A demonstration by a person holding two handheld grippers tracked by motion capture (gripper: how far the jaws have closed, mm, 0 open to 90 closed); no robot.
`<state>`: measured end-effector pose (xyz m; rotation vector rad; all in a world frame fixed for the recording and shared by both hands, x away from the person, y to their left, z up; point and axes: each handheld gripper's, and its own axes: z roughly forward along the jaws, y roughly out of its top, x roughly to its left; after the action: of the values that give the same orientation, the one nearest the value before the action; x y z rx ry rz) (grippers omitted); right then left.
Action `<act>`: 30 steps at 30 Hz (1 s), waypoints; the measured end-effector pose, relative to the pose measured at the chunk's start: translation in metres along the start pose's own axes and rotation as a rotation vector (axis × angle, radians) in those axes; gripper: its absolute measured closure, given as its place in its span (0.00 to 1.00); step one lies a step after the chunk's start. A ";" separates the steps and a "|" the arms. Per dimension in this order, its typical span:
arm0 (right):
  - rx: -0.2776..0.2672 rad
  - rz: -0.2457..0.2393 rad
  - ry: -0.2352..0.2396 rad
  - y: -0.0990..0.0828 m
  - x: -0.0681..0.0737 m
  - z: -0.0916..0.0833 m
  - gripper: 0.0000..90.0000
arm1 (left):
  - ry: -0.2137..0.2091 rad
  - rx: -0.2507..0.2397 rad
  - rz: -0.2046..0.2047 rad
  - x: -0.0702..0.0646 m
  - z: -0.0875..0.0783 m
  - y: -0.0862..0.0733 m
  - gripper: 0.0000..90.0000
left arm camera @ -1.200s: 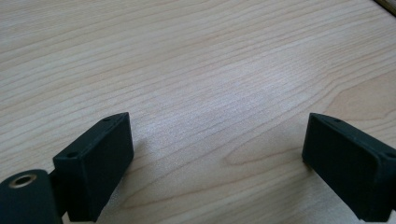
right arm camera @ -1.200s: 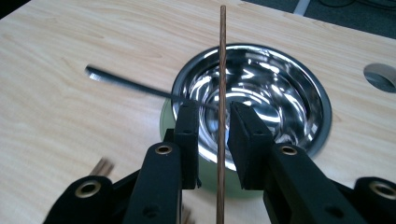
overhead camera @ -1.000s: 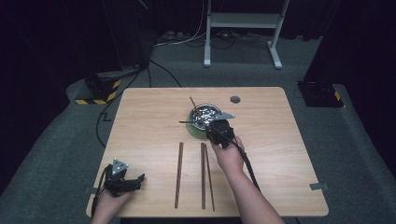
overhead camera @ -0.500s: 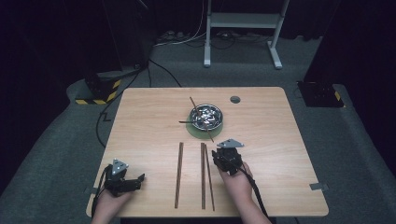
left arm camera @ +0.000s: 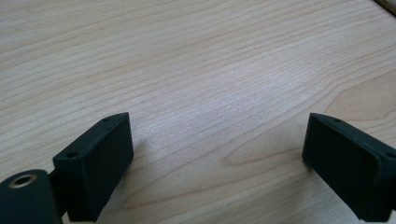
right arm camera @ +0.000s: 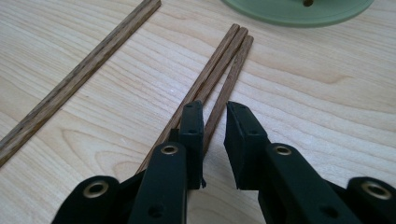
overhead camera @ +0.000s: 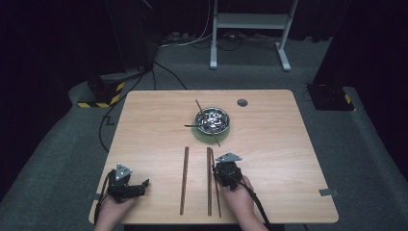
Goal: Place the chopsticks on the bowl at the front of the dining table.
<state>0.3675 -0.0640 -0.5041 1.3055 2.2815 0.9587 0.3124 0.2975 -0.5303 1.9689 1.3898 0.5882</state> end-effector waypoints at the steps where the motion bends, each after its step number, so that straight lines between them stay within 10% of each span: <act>1: 0.007 0.003 0.001 0.000 0.000 0.001 0.85 | 0.000 0.000 0.000 0.000 0.000 0.000 0.10; 30: 0.047 0.030 -0.096 0.006 -0.026 0.017 0.92 | 0.000 -0.001 0.000 0.000 0.000 0.000 0.10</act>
<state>0.3939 -0.0775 -0.5129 1.3774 2.2305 0.8387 0.3124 0.2975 -0.5303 1.9682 1.3897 0.5881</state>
